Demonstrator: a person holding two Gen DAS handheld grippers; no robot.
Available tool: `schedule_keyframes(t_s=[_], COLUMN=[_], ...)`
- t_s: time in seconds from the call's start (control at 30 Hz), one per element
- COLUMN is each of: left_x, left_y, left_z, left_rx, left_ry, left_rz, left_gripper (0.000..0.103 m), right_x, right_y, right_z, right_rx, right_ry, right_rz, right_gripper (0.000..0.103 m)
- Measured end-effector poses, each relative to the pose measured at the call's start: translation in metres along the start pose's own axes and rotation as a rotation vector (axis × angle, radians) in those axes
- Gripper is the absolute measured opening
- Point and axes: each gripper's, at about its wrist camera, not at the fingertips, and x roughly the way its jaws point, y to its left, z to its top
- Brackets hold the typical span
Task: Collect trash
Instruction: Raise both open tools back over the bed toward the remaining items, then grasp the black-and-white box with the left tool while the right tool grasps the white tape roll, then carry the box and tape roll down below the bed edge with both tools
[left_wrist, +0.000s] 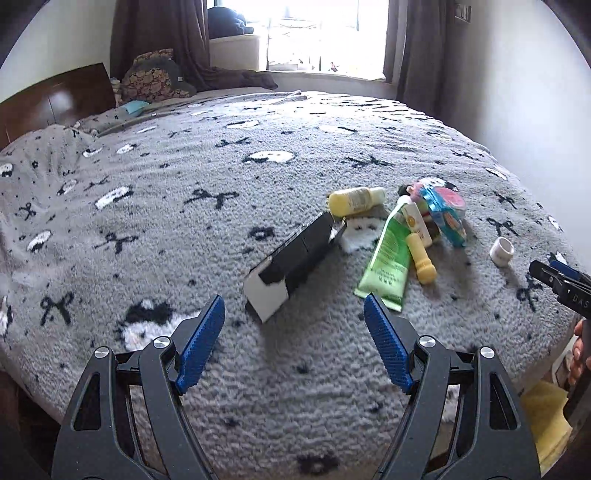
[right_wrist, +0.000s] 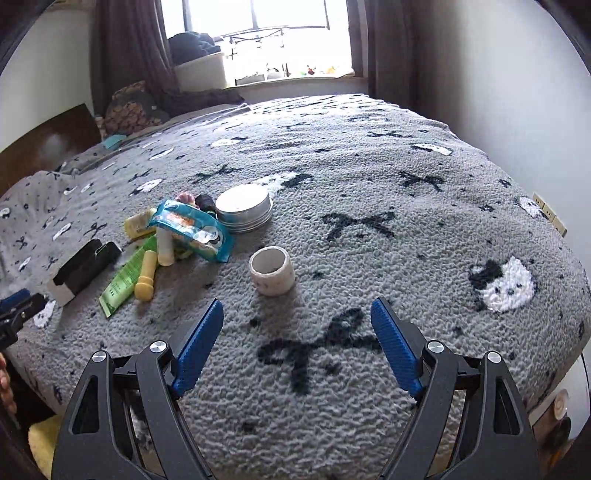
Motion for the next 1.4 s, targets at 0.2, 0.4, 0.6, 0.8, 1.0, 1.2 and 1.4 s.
schedule_keyframes(t_s=[0.2,0.4,0.6,0.8,1.0,1.2,1.4], left_x=[0.034,0.066,0.085,0.085,0.079,0.07,0.045], left_y=[-0.006,-0.01,-0.003,0.0,0.0,-0.008,-0.01], left_z=[0.024,0.029,0.026,0.026,0.026,0.028,0.041], left_rx=[0.04,0.111,0.092,0.094,0.071,0.072,0.038], left_ry=[0.011,0.05,0.101,0.124,0.133,0.138,0.095], left_rz=[-0.008,0.056,0.045,0.0,0.001,-0.016,-0.013], left_gripper=[0.078,0.078,0.057,0.038,0.028,0.016,0.014], right_x=[0.025,0.051,0.075,0.077,0.074,0.065,0.038], right_y=[0.013,0.019,0.022,0.022,0.021,0.023,0.032], right_z=[0.014,0.019,0.021,0.024,0.027,0.03,0.041], right_rx=[-0.041,-0.043,-0.053,-0.057,-0.08,-0.087,-0.111], right_ry=[0.03,0.068,0.122,0.128,0.136,0.139,0.081], right_rz=[-0.013,-0.031,-0.066,-0.07,-0.076,-0.069,-0.035], right_gripper=[0.083,0.082,0.066,0.033,0.033,0.033,0.033])
